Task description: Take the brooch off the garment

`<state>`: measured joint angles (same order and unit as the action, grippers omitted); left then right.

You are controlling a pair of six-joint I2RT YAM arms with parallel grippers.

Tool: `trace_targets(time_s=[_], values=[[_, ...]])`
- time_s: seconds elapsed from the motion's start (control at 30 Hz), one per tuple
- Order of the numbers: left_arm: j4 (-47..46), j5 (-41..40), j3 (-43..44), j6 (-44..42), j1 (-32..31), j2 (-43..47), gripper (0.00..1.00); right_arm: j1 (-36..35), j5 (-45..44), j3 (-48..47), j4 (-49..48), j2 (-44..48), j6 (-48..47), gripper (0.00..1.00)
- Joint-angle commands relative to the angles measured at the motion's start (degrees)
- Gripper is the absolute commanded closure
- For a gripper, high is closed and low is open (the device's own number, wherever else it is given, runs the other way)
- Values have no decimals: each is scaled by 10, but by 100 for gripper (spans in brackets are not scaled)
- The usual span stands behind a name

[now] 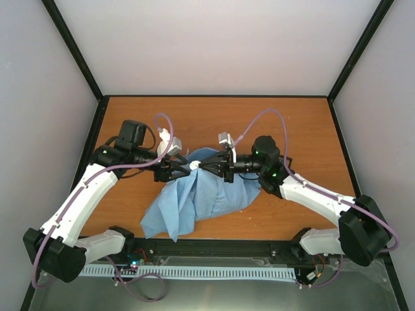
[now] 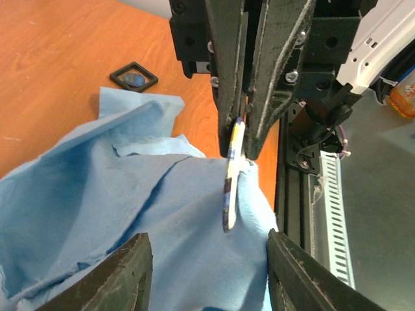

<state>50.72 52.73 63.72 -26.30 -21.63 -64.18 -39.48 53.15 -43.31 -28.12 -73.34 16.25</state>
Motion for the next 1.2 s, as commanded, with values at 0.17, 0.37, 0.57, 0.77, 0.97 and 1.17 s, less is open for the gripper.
trace_targets(time_s=[0.17, 0.37, 0.57, 0.77, 0.97, 1.17], values=[[-56, 18, 12, 43, -3, -7, 51, -8, -24, 8, -88, 20, 57, 97], [-48, 27, 26, 44, -3, -15, 58, -12, -42, -5, -44, 21, 39, 97], [-35, 26, 37, 37, -3, -15, 68, -15, -57, -21, 13, 24, 12, 97], [-34, 25, 32, 32, -3, -16, 73, -20, -61, -36, 35, 27, 0, 97], [-33, 17, 23, 29, -3, -21, 80, -25, -63, -47, 38, 27, 0, 97], [-35, 18, 37, 37, -3, -25, 89, -29, -63, -51, 49, 24, -4, 97]])
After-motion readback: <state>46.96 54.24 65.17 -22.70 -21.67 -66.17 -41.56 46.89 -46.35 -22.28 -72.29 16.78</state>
